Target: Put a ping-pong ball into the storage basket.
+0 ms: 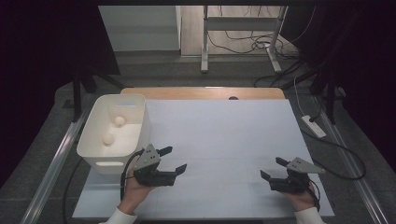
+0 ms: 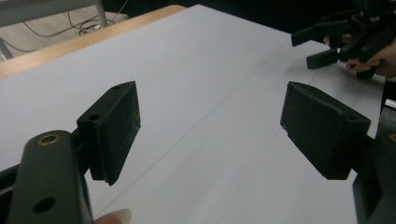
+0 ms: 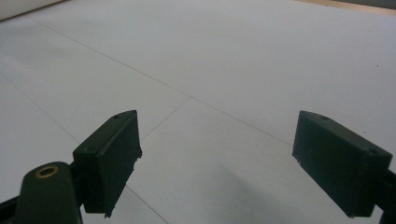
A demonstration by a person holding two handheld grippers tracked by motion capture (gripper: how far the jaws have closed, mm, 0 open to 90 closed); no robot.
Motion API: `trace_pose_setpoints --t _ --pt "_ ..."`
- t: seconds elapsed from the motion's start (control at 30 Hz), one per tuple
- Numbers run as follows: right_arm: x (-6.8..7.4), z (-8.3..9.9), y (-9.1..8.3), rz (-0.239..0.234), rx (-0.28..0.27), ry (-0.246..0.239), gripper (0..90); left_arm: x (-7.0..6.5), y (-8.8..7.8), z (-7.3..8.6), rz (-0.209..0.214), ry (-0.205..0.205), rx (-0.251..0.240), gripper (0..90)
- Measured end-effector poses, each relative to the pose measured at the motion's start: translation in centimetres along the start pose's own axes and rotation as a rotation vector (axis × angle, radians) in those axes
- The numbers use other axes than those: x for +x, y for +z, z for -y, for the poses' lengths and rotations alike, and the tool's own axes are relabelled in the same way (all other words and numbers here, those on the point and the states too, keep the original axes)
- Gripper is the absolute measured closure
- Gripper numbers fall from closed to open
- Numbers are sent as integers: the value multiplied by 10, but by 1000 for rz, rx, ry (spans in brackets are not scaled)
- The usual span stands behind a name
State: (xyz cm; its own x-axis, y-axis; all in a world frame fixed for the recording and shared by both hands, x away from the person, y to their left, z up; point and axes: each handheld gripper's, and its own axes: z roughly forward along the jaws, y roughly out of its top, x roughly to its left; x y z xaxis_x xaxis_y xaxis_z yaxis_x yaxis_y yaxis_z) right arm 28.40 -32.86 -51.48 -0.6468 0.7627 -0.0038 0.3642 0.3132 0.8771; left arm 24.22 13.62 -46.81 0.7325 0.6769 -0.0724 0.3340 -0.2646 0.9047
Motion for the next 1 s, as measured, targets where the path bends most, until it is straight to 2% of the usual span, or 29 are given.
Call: trace_pose_setpoints --t 0.23,0.47,0.7,1.0 --pt "1 0 0 -4 -1 -1 153 9 -1 33 -31 -47 33 203" --pt "2 0 1 -10 1 -4 153 16 -6 50 -43 -72 57 203" --pt "3 0 1 -23 3 -12 153 20 -12 62 -65 -92 77 203" --pt "5 0 1 -43 6 -21 153 22 -16 65 -76 -107 70 203"
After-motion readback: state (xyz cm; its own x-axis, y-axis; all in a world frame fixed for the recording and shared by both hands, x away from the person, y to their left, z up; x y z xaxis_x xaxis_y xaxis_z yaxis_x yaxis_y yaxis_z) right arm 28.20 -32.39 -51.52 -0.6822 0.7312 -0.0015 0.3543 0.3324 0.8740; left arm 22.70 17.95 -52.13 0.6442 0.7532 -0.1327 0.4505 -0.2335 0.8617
